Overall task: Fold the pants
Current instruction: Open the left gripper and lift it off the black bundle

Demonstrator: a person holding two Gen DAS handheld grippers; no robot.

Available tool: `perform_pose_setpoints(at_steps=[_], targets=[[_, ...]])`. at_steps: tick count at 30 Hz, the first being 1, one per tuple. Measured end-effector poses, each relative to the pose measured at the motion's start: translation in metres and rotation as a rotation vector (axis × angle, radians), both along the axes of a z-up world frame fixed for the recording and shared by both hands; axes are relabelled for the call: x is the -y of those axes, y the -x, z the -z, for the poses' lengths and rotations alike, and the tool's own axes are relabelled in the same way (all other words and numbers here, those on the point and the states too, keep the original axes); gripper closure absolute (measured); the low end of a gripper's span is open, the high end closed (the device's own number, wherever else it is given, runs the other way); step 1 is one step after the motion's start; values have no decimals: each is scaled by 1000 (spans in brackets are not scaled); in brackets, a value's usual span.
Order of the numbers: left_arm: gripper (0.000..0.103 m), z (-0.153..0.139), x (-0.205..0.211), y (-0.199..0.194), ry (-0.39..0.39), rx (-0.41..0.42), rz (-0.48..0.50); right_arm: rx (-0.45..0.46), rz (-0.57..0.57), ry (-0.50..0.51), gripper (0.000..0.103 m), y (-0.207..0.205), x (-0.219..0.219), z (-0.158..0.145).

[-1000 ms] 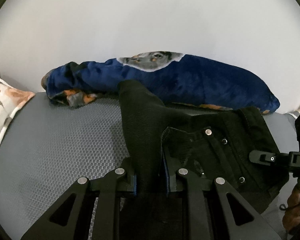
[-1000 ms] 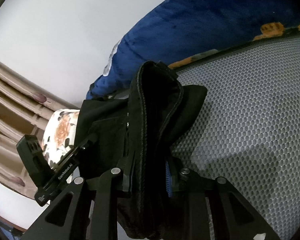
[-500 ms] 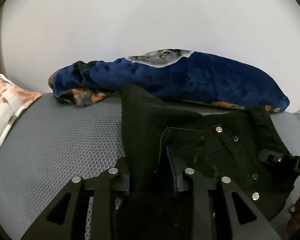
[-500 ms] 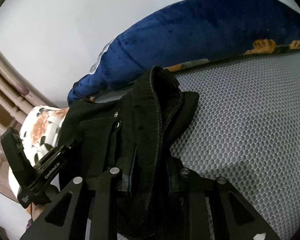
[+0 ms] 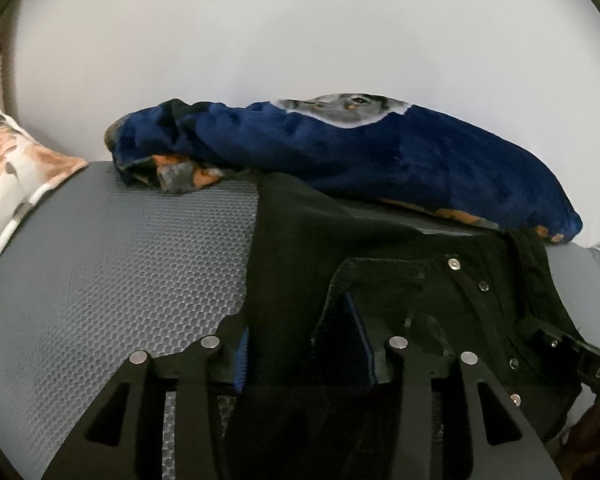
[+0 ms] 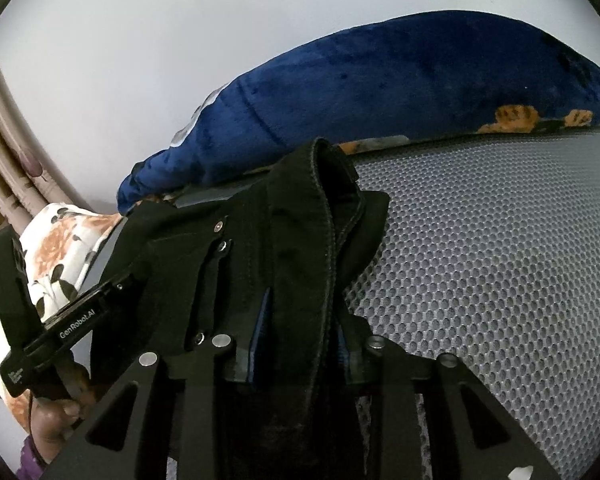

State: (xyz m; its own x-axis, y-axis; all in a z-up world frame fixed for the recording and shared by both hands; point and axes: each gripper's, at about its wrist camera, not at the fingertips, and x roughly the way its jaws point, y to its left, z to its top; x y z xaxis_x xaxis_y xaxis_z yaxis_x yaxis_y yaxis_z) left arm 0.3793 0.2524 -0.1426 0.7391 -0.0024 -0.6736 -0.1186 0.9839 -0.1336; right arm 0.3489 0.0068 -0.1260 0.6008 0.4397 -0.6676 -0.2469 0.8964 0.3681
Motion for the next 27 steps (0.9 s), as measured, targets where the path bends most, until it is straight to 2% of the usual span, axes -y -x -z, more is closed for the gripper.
perform_pose_setpoints(at_steps=[10,27], targets=[[54,-1,1,2,-27,0,-19,26,15,40,74,2,0,0],[40,-3,4,2,-85,-12,-54,20,29,48,67,-1,2,1]])
